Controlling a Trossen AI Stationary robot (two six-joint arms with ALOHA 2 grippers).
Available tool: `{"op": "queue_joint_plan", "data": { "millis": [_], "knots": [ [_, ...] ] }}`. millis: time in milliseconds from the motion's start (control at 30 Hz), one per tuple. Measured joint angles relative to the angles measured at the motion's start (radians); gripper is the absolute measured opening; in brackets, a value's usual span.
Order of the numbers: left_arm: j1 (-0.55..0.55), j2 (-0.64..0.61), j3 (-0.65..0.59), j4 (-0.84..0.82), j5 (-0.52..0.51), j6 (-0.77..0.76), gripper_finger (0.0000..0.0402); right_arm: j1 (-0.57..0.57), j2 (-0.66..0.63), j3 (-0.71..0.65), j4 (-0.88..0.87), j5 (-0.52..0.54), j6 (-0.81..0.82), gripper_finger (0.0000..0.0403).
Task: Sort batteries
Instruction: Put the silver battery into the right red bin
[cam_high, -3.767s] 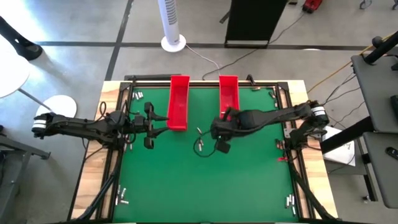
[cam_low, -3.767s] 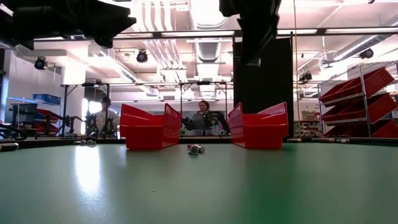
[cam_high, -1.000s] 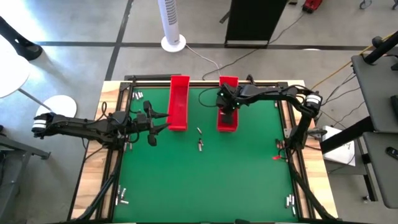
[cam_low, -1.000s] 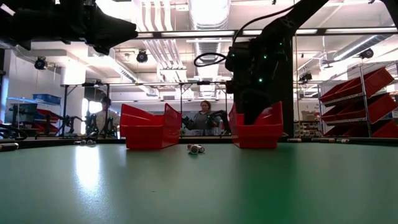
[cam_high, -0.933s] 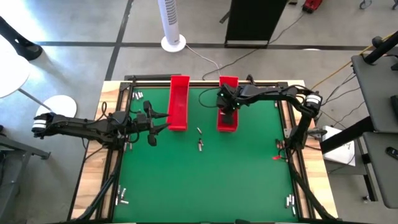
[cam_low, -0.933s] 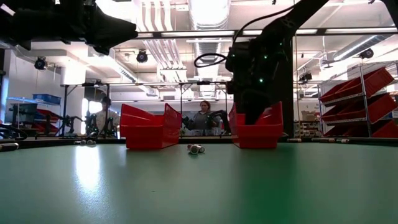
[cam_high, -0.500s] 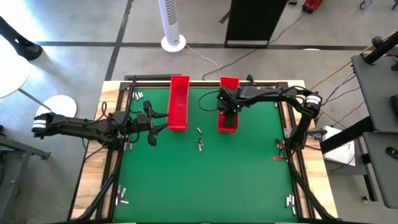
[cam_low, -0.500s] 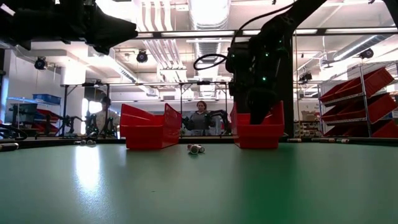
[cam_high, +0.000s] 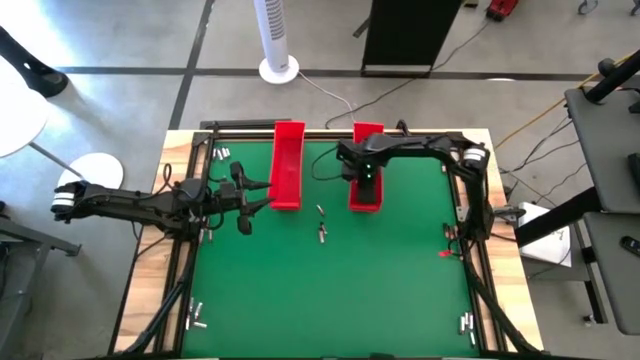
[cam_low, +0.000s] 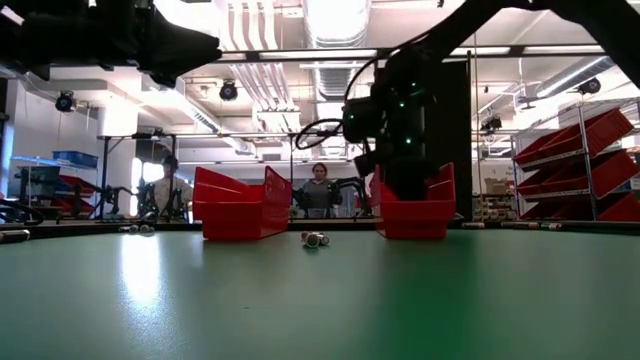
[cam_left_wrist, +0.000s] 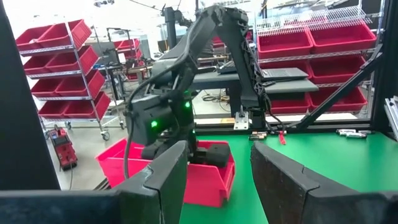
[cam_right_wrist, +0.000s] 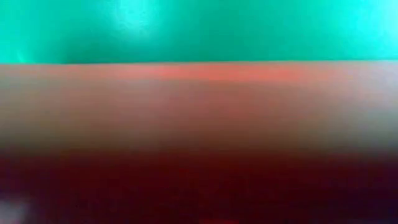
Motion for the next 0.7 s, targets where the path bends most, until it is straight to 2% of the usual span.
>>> {"op": "queue_joint_plan", "data": {
  "millis": [200, 700],
  "knots": [
    [0.000, 0.000, 0.000, -0.009, 0.000, 0.003, 0.0158, 0.002, 0.021, 0.015, 0.009, 0.002, -0.045, 0.0047],
    [0.001, 0.011, 0.000, 0.003, 0.000, 0.008, 0.0158, 0.012, -0.032, 0.010, -0.001, 0.032, -0.115, 0.0047]
  ]
}}
